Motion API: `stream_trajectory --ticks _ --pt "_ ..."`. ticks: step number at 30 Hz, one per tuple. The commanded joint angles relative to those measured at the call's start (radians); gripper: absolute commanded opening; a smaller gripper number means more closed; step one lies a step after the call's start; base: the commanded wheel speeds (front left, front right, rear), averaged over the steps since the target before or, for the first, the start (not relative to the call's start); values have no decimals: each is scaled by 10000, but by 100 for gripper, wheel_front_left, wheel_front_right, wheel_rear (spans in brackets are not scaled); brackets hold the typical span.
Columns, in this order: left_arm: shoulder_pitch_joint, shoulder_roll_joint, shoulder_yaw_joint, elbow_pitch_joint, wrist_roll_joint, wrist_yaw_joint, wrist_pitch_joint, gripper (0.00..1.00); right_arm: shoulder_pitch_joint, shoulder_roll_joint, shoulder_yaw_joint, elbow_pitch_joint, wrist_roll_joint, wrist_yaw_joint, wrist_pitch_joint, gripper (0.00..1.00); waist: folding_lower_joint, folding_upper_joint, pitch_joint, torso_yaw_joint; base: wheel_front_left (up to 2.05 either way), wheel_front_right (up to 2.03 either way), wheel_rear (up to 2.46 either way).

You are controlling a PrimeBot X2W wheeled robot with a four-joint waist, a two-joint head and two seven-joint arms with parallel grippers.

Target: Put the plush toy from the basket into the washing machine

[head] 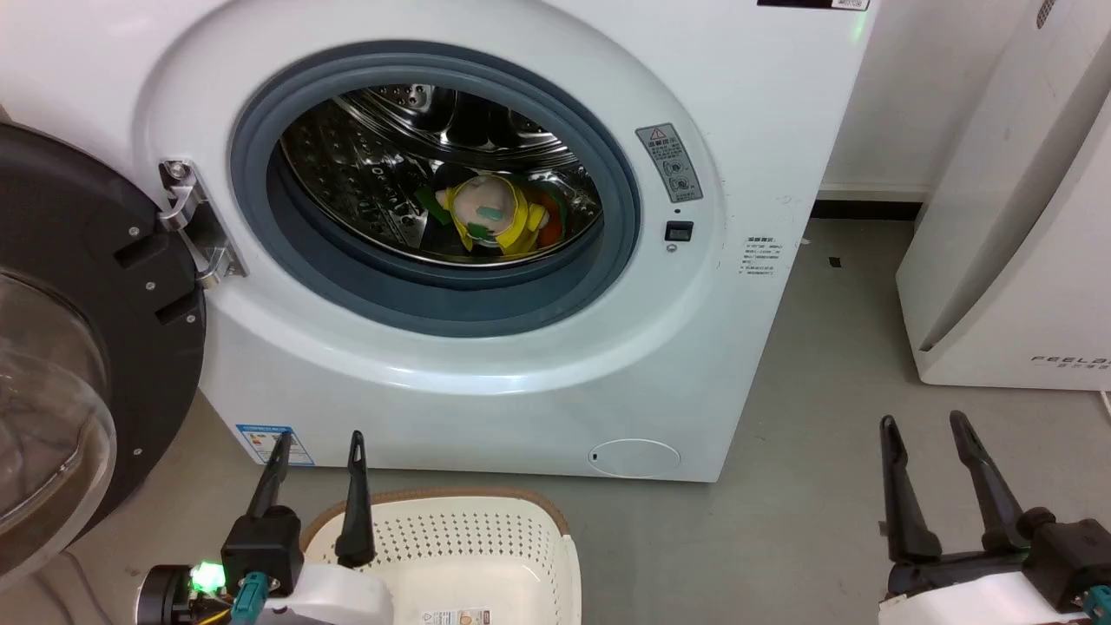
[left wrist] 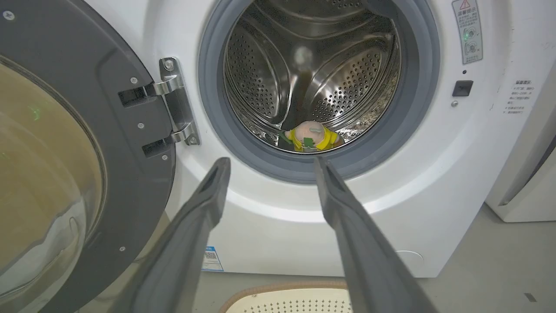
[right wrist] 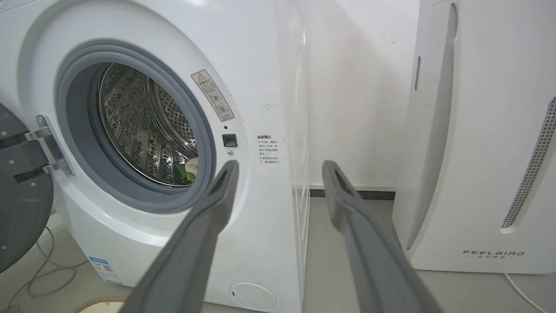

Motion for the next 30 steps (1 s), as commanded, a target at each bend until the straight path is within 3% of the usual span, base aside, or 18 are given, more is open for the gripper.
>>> stream_trajectory --ticks 1,30 --pt "0 -2 2 -2 2 -1 3 0 0 0 0 2 -2 0 3 0 1 0 -1 -1 0 0 0" --pt "28 -103 89 -348 84 -190 573 0 -124 -1 89 2 -305 0 564 0 1 0 -39 -112 0 0 0"
